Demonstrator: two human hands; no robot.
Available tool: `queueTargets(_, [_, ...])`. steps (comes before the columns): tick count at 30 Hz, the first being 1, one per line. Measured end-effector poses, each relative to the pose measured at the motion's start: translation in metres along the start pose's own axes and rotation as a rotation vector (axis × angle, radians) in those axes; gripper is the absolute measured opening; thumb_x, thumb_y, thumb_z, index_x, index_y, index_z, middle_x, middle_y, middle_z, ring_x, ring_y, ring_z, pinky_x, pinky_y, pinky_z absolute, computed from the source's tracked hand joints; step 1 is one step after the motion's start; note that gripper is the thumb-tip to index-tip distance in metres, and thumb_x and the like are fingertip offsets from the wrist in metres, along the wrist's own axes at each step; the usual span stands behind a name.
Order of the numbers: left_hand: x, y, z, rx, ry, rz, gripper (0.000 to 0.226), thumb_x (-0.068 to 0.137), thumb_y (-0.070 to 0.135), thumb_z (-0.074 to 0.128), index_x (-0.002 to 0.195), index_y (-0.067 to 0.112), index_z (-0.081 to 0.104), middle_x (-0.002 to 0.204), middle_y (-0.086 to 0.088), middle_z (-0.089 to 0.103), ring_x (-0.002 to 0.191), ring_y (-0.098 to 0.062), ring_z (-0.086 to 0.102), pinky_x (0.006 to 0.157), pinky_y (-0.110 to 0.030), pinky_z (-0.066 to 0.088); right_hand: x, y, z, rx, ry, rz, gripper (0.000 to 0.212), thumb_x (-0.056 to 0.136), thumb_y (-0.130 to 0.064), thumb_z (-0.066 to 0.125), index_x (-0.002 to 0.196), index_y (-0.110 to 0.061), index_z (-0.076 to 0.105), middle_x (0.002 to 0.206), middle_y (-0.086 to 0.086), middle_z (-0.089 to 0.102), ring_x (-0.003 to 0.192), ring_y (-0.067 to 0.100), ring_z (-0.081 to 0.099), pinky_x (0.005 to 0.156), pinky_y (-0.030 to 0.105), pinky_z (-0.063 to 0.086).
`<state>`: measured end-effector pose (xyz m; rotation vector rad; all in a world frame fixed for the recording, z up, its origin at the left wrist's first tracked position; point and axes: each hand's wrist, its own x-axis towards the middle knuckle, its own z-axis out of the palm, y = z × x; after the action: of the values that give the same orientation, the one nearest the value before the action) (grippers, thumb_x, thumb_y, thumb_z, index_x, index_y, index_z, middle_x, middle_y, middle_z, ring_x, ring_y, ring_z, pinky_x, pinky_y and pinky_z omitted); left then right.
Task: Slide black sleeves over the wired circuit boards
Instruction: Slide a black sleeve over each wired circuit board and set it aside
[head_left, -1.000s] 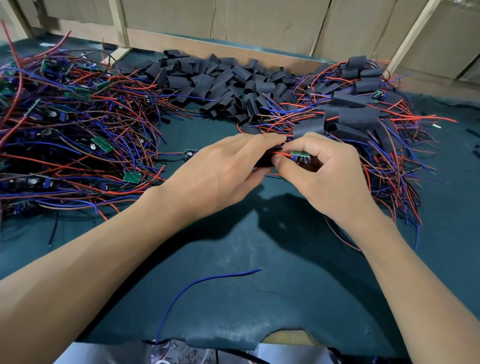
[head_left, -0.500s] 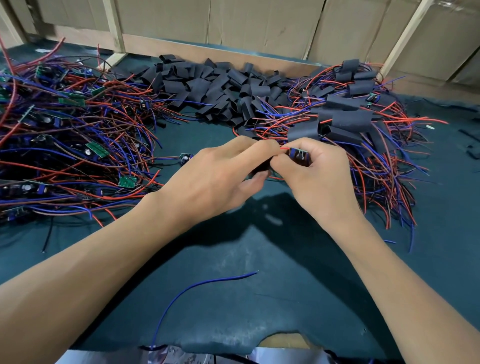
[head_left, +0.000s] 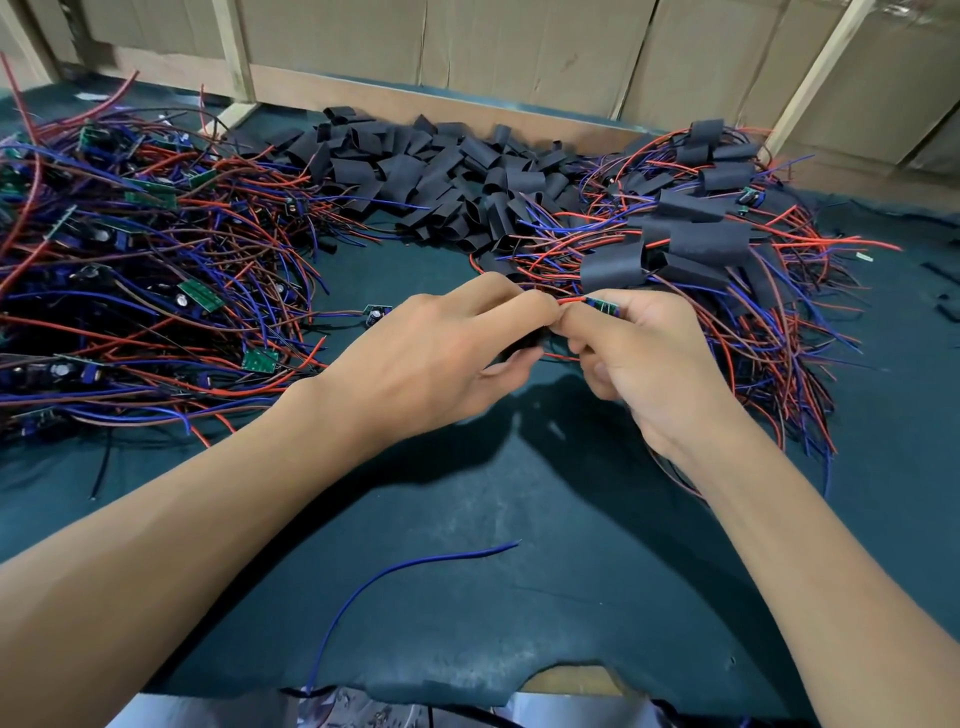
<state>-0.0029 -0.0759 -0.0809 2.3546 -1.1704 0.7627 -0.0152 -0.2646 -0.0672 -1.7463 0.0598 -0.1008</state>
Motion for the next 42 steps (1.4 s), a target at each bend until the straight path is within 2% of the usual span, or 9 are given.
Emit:
queueTargets(7, [-0.001,0.001,0.000,-0.093,0.003,-0.057,0.018,0.093,0.018,0.063,0.108,0.009,0.062,0.099,0.001,0.062,0.078,-0.032,0.060,0.063,-0.043,0.052,-0.001,0.003,0.000,-0.121,-0.007,-0.110,0.022,0.074,-0.027,0.071,0.066,-0.008,0.064,0.049,-0.007,0.036,0.046,0.012,0.027,0.049,0.028,0.022])
queueTargets(10, [0.000,0.001,-0.001,-0.080,-0.006,-0.064,0.014,0.091,0.016,0.063,0.102,0.008,0.061,0.094,0.000,0.060,0.074,-0.034,0.057,0.062,-0.044,0.052,-0.004,0.002,-0.001,-0.217,0.003,-0.191,0.012,0.078,-0.027,0.074,0.077,-0.016,0.076,0.051,-0.010,0.053,0.045,0.011,0.040,0.044,0.025,0.034])
queueTargets(14, [0.001,0.004,-0.003,0.002,-0.017,-0.057,0.012,0.085,0.013,0.062,0.095,0.007,0.064,0.087,-0.003,0.058,0.068,-0.032,0.051,0.055,-0.044,0.049,-0.009,-0.001,0.003,-0.359,0.013,-0.246,0.002,0.084,-0.025,0.077,0.084,-0.026,0.080,0.081,-0.002,0.076,0.080,0.025,0.068,0.074,0.038,0.052])
queueTargets(19, [0.002,0.005,-0.005,0.005,-0.022,-0.055,0.015,0.086,0.016,0.058,0.096,0.007,0.066,0.089,-0.006,0.060,0.072,-0.033,0.055,0.059,-0.046,0.051,-0.012,-0.003,0.004,-0.357,0.027,-0.257,0.005,0.087,-0.021,0.074,0.086,-0.023,0.079,0.082,0.002,0.075,0.081,0.025,0.068,0.073,0.039,0.054])
queueTargets(23, [0.002,0.003,-0.006,-0.067,0.028,-0.090,0.017,0.086,0.014,0.061,0.102,0.009,0.066,0.090,-0.004,0.061,0.075,-0.031,0.056,0.064,-0.045,0.051,-0.008,-0.004,0.000,-0.251,-0.048,-0.262,0.024,0.087,-0.022,0.072,0.110,-0.025,0.078,0.070,-0.017,0.063,0.058,0.004,0.056,0.056,0.013,0.041])
queueTargets(27, [0.002,-0.003,-0.006,-0.114,0.041,-0.136,0.014,0.086,0.012,0.062,0.100,0.009,0.063,0.088,0.000,0.058,0.073,-0.029,0.056,0.068,-0.043,0.052,0.001,-0.004,-0.004,0.081,-0.108,-0.150,0.051,0.084,-0.026,0.059,0.133,-0.016,0.066,0.075,0.002,0.048,0.060,0.018,0.040,0.052,0.025,0.031])
queueTargets(29, [0.001,-0.005,-0.006,-0.132,0.046,-0.157,0.016,0.085,0.012,0.063,0.101,0.010,0.063,0.088,0.000,0.058,0.073,-0.030,0.056,0.070,-0.042,0.052,-0.002,-0.004,-0.005,-0.007,-0.056,-0.273,0.037,0.093,-0.022,0.059,0.128,-0.013,0.068,0.064,-0.009,0.055,0.057,0.011,0.047,0.054,0.018,0.037])
queueTargets(33, [0.001,-0.007,-0.005,-0.176,0.062,-0.188,0.021,0.085,0.009,0.064,0.106,0.010,0.062,0.089,0.002,0.059,0.075,-0.027,0.056,0.075,-0.041,0.054,-0.004,-0.004,-0.010,-0.023,-0.025,-0.409,0.006,0.095,-0.014,0.068,0.098,-0.017,0.072,0.070,-0.015,0.067,0.055,0.002,0.053,0.053,0.010,0.041])
queueTargets(42, [0.001,-0.005,-0.004,-0.196,0.064,-0.204,0.020,0.086,0.008,0.064,0.106,0.008,0.061,0.088,-0.002,0.060,0.075,-0.030,0.053,0.075,-0.042,0.055,-0.007,-0.009,-0.015,-0.042,-0.060,-0.355,0.006,0.088,-0.015,0.075,0.091,-0.015,0.079,0.077,-0.002,0.077,0.050,-0.001,0.056,0.053,0.006,0.039])
